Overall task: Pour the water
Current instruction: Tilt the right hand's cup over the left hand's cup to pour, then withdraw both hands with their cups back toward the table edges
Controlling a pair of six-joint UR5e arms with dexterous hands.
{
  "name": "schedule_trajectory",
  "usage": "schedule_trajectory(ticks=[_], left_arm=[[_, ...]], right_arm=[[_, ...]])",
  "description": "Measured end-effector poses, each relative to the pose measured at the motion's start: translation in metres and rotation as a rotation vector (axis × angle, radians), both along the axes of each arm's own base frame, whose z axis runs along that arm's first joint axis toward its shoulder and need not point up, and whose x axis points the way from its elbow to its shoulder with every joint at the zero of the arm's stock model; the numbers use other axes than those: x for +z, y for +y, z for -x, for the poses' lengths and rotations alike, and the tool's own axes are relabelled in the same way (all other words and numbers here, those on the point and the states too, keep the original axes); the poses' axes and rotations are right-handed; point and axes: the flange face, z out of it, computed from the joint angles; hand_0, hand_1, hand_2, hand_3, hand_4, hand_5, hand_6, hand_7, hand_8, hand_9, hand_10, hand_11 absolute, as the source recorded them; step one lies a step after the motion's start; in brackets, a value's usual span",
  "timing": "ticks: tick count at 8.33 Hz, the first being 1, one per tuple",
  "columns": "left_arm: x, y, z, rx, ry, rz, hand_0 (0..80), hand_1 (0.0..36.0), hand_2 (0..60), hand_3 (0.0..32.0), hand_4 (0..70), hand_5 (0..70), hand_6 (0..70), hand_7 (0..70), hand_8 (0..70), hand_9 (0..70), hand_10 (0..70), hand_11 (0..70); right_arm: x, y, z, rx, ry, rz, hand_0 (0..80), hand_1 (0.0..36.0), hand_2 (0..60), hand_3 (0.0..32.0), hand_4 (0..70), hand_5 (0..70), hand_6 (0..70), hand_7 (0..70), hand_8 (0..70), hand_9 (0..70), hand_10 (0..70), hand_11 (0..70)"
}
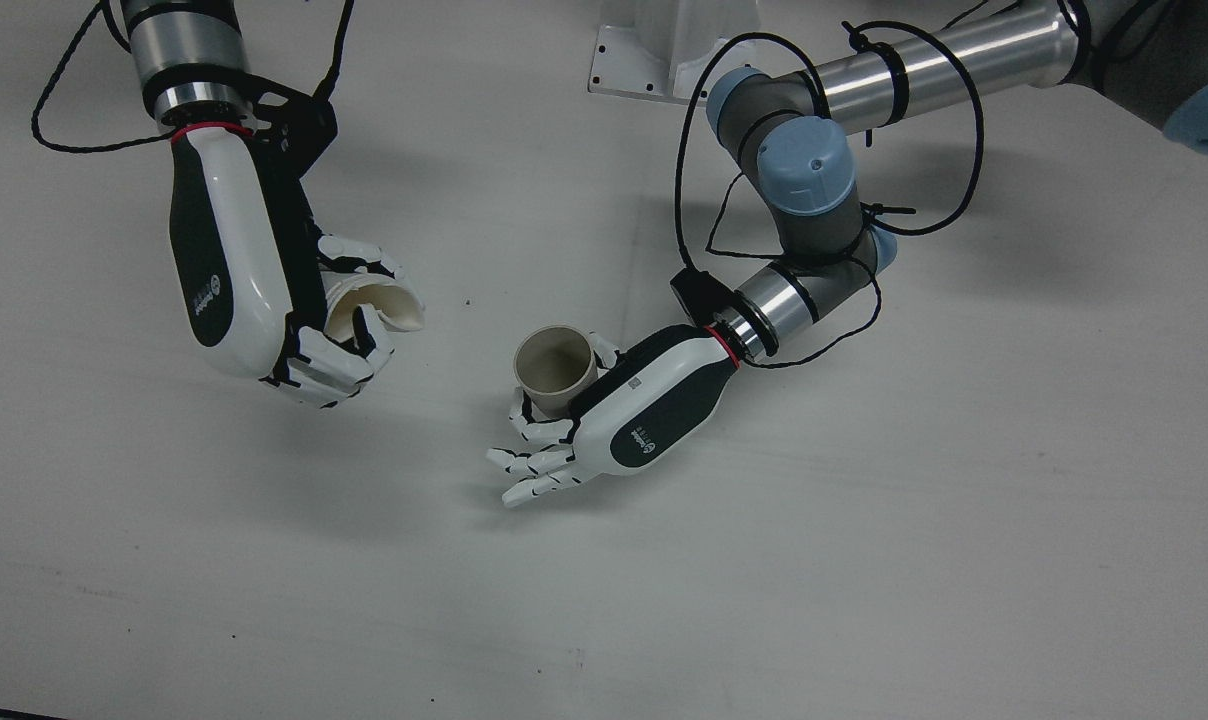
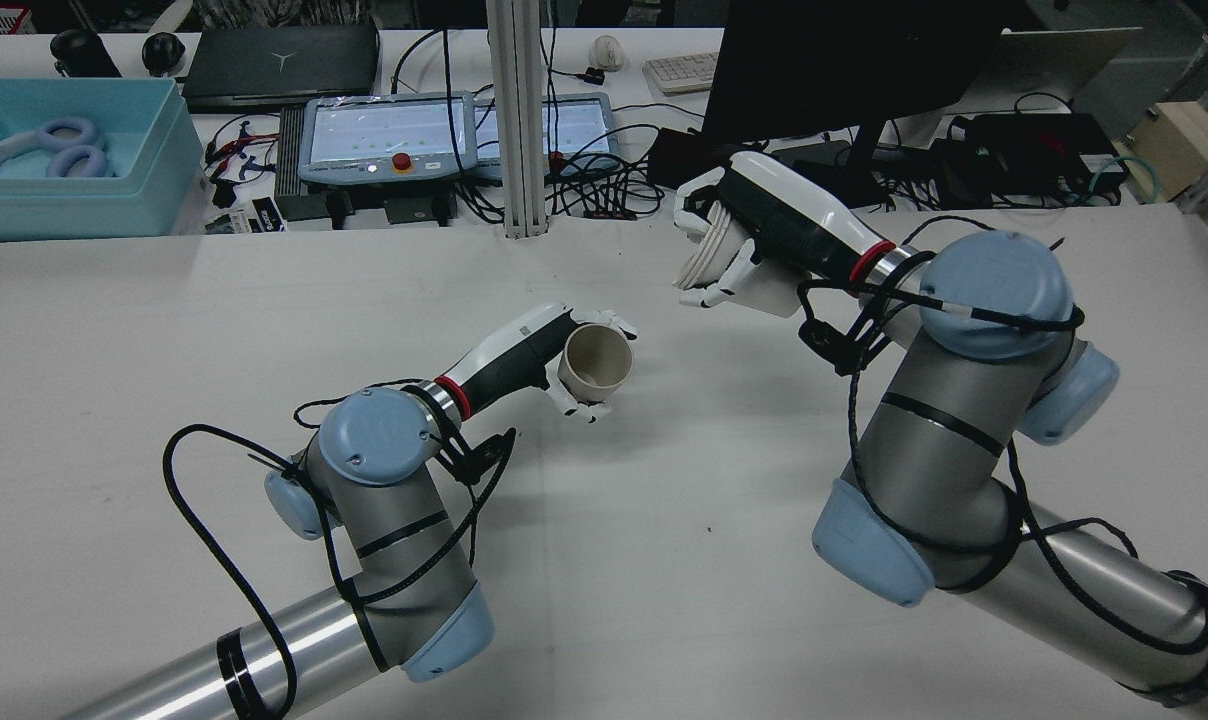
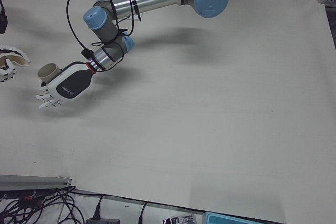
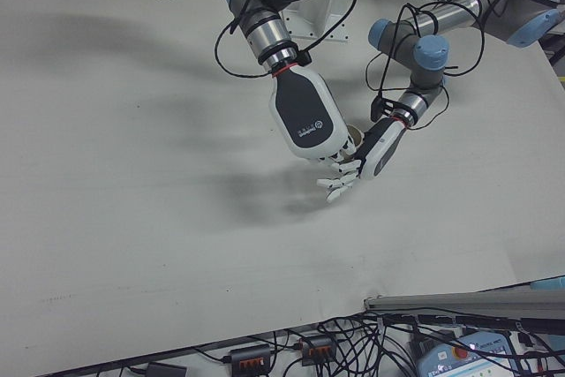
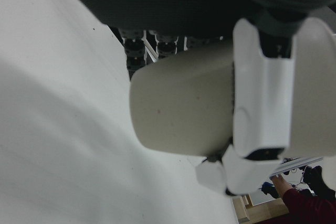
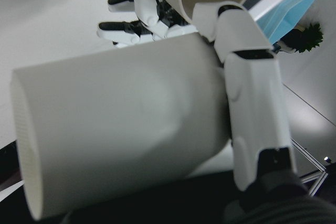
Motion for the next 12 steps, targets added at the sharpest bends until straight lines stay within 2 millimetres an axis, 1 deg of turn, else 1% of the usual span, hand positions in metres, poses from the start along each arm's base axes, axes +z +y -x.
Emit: schedule_trajectory(ticks=[1, 2, 3, 4, 5, 6, 7, 8, 9, 10, 11, 12], left_arm=[[-0.015, 0.000, -0.001, 0.001, 0.002, -0.002, 65.5, 36.0, 60.0, 0.0, 70.0, 70.0, 20.7, 25.0, 12.2, 8.3, 11.7, 18.4], [-0.024, 0.000, 0.000, 0.000, 0.003, -0.003, 64.6, 36.0, 60.0, 0.0, 70.0, 70.0, 20.3, 24.7, 12.1, 8.1, 11.6, 18.3], [-0.030, 0.000, 0.002, -0.001, 0.004, -0.003, 63.9, 36.0, 60.0, 0.0, 70.0, 70.0, 19.7, 24.2, 11.9, 7.9, 11.4, 17.9], [-0.033, -0.002, 0.005, -0.003, 0.006, -0.002, 62.2, 36.0, 60.0, 0.0, 70.0, 70.0, 19.0, 23.4, 11.8, 7.9, 11.8, 18.4], [-0.030, -0.007, 0.011, -0.002, 0.004, -0.001, 61.2, 36.0, 60.0, 0.0, 70.0, 70.0, 18.4, 22.8, 11.7, 7.9, 12.0, 18.6], [-0.021, -0.019, 0.024, -0.011, 0.008, -0.003, 61.7, 36.0, 60.0, 0.0, 70.0, 70.0, 17.7, 22.3, 11.6, 7.5, 11.6, 18.2], [0.004, -0.031, 0.042, -0.016, 0.015, 0.017, 61.4, 36.0, 60.0, 0.0, 70.0, 70.0, 17.4, 22.1, 11.5, 7.4, 11.4, 17.8], [0.048, -0.044, 0.069, -0.026, 0.022, 0.061, 61.3, 36.0, 60.0, 0.0, 70.0, 70.0, 17.4, 22.3, 11.5, 7.5, 11.4, 17.7], [0.089, -0.055, 0.097, -0.044, 0.034, 0.104, 60.8, 36.0, 60.0, 0.0, 70.0, 70.0, 17.2, 22.1, 11.5, 7.5, 11.3, 17.6], [0.132, -0.064, 0.126, -0.064, 0.050, 0.147, 61.3, 36.0, 60.0, 0.0, 70.0, 70.0, 17.2, 22.2, 11.4, 7.5, 11.2, 17.3], [0.168, -0.072, 0.155, -0.087, 0.067, 0.184, 60.4, 36.0, 60.0, 0.0, 70.0, 70.0, 16.9, 21.9, 11.3, 7.4, 11.1, 17.2], [0.200, -0.079, 0.187, -0.112, 0.081, 0.211, 61.2, 36.0, 60.0, 0.0, 70.0, 70.0, 16.8, 21.9, 11.3, 7.4, 11.1, 17.2]], right_arm=[[0.004, -0.003, 0.013, -0.004, 0.028, 0.024, 80.0, 36.0, 60.0, 0.0, 58.2, 70.0, 70.0, 70.0, 55.1, 64.4, 56.1, 70.0], [0.003, -0.007, 0.022, -0.001, 0.044, 0.038, 80.0, 36.0, 59.6, 0.0, 55.6, 70.0, 70.0, 70.0, 54.9, 63.8, 55.6, 70.0], [-0.003, -0.010, 0.027, 0.003, 0.047, 0.040, 80.0, 36.0, 48.1, 0.0, 44.0, 70.0, 70.0, 70.0, 52.7, 60.7, 56.7, 70.0], [-0.012, -0.007, 0.021, 0.018, 0.028, 0.025, 80.0, 36.0, 37.1, 0.0, 32.9, 70.0, 67.8, 66.9, 50.9, 58.6, 56.0, 70.0], [-0.016, 0.009, -0.003, 0.063, -0.018, -0.006, 80.0, 36.0, 34.6, 0.0, 28.2, 70.0, 65.3, 64.0, 50.0, 58.9, 58.5, 70.0], [-0.015, 0.035, -0.045, 0.136, -0.086, -0.037, 80.0, 36.0, 32.3, 0.0, 21.7, 65.6, 62.0, 60.7, 48.8, 58.2, 60.7, 70.0], [-0.005, 0.054, -0.087, 0.201, -0.152, -0.034, 80.0, 34.1, 26.8, 0.0, 11.9, 58.1, 55.7, 54.9, 47.7, 57.5, 61.2, 70.0], [0.016, 0.063, -0.132, 0.270, -0.204, -0.003, 80.0, 31.1, 23.4, 0.0, 2.4, 52.1, 50.2, 49.6, 47.6, 58.2, 62.5, 70.0], [0.037, 0.067, -0.175, 0.337, -0.223, 0.027, 76.6, 29.5, 22.4, 0.0, 0.0, 48.9, 47.8, 46.4, 47.8, 59.4, 64.1, 70.0], [0.058, 0.071, -0.216, 0.402, -0.230, 0.044, 74.0, 29.2, 23.6, 0.0, 0.0, 48.8, 48.3, 46.6, 48.2, 60.1, 64.6, 70.0], [0.082, 0.073, -0.246, 0.440, -0.237, 0.046, 71.0, 28.7, 26.3, 0.0, 0.2, 50.2, 50.3, 48.5, 49.6, 61.6, 64.9, 70.0], [0.115, 0.071, -0.271, 0.462, -0.248, 0.045, 70.2, 28.9, 27.2, 0.0, 0.0, 50.1, 49.4, 48.1, 49.8, 62.1, 65.5, 70.0]])
